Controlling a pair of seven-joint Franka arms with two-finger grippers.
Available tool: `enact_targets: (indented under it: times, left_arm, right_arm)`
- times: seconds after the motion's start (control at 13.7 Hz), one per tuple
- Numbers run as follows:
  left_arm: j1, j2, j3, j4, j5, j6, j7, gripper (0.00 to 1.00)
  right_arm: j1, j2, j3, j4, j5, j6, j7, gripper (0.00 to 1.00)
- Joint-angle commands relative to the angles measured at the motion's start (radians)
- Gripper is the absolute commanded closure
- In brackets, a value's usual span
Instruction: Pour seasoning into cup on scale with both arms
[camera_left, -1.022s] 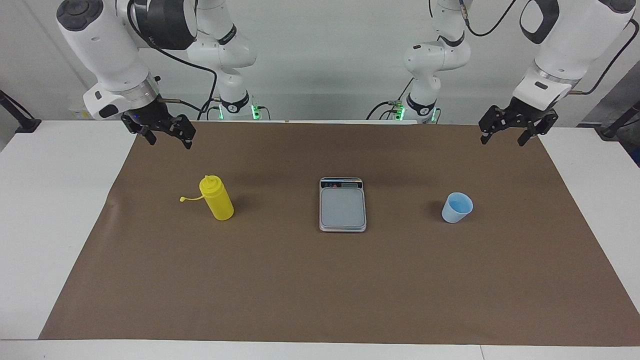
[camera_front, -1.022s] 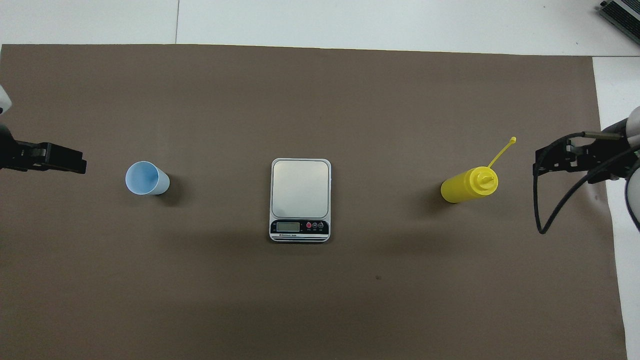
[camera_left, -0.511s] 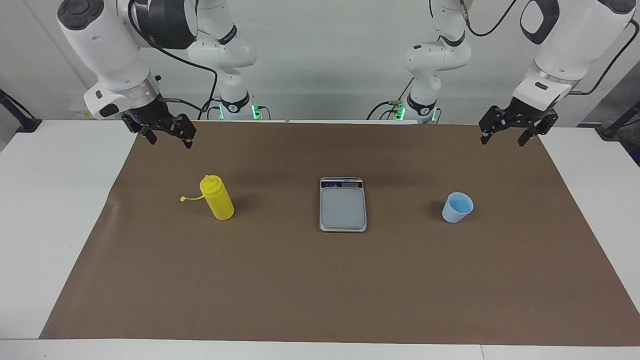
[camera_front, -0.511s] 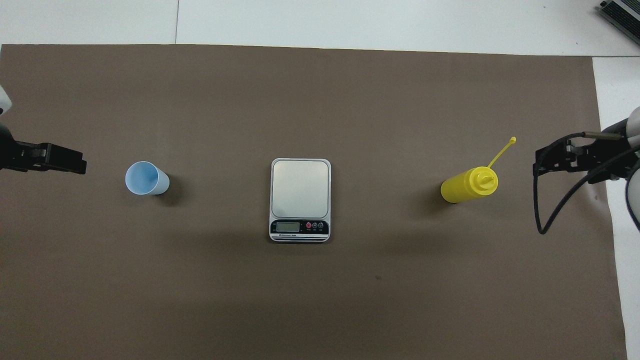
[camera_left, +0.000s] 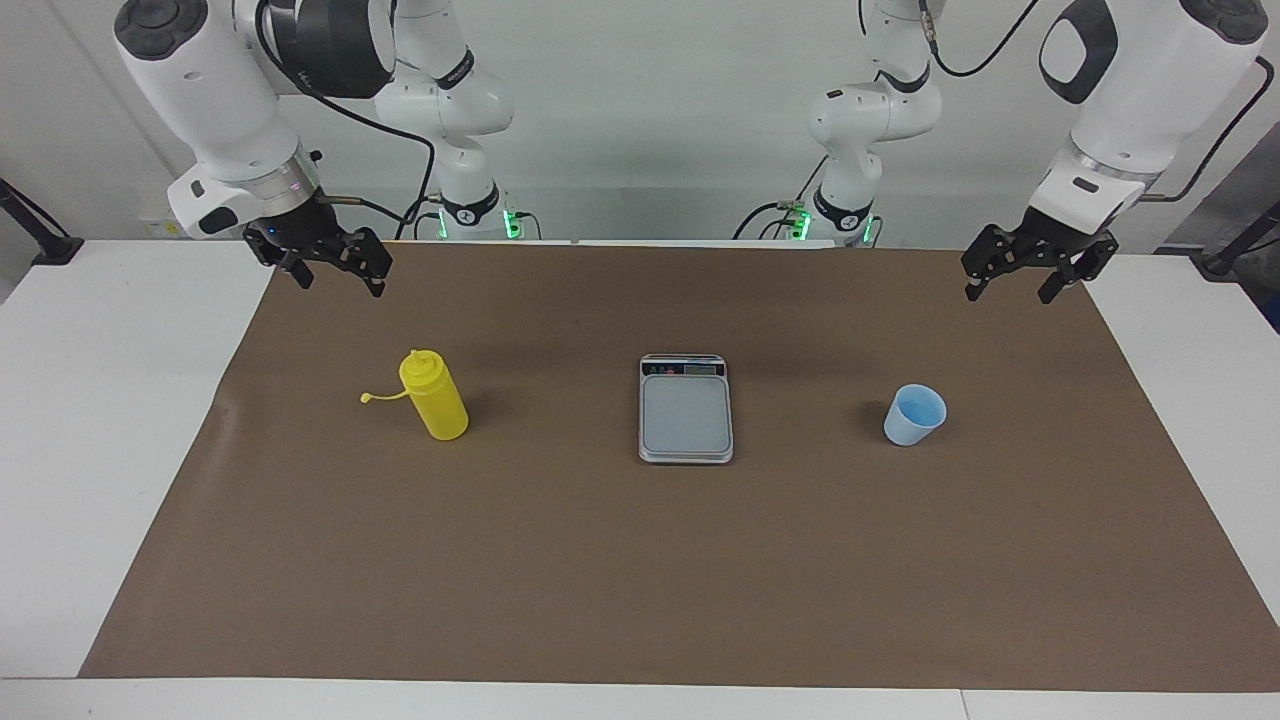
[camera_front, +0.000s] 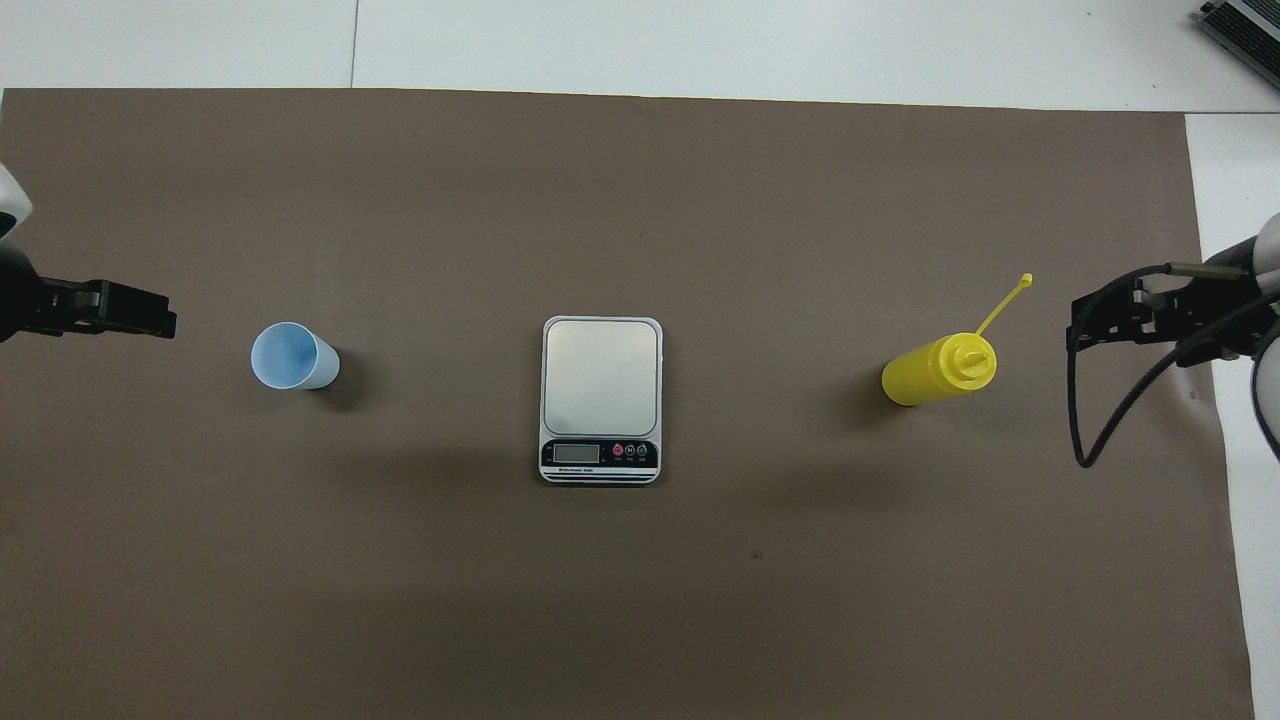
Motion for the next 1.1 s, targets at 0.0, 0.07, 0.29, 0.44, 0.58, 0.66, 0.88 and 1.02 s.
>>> enact_targets:
  times: [0.0,0.07,0.29,0.44,0.58,0.66,0.88,1.02]
  left_arm:
    - [0.027,-0.031,-0.003,-0.143,-0.013,0.144,0.017,0.0]
    - [0.028,-0.025,-0.003,-0.176,-0.013,0.188,0.017,0.0]
    - [0.041,0.024,-0.003,-0.236,-0.013,0.3,0.012,0.0]
    - [0.041,0.062,-0.003,-0.274,-0.015,0.383,0.005,0.0]
    - [0.042,0.082,-0.003,-0.302,-0.021,0.438,-0.017,0.0]
    - [0.045,0.084,-0.003,-0.332,-0.024,0.48,-0.044,0.0]
    - [0.044,0.095,-0.005,-0.437,-0.025,0.632,-0.143,0.0]
    - [0.027,0.122,-0.005,-0.441,-0.025,0.646,-0.227,0.0]
  right_arm:
    - [-0.017,-0.016,0.011,-0.017,0.016,0.006,0.013,0.0]
    - [-0.017,-0.017,0.011,-0.017,0.016,0.006,0.013,0.0]
    - [-0.017,-0.017,0.011,-0.017,0.016,0.006,0.013,0.0]
    - [-0.017,-0.017,0.011,-0.017,0.016,0.006,0.013,0.0]
    - [-0.017,-0.017,0.011,-0.017,0.016,0.006,0.013,0.0]
    - [-0.017,-0.017,0.011,-0.017,0.016,0.006,0.013,0.0]
    - [-0.017,-0.017,0.011,-0.017,0.016,0.006,0.013,0.0]
    - [-0.017,-0.017,0.011,-0.017,0.016,0.006,0.013,0.0]
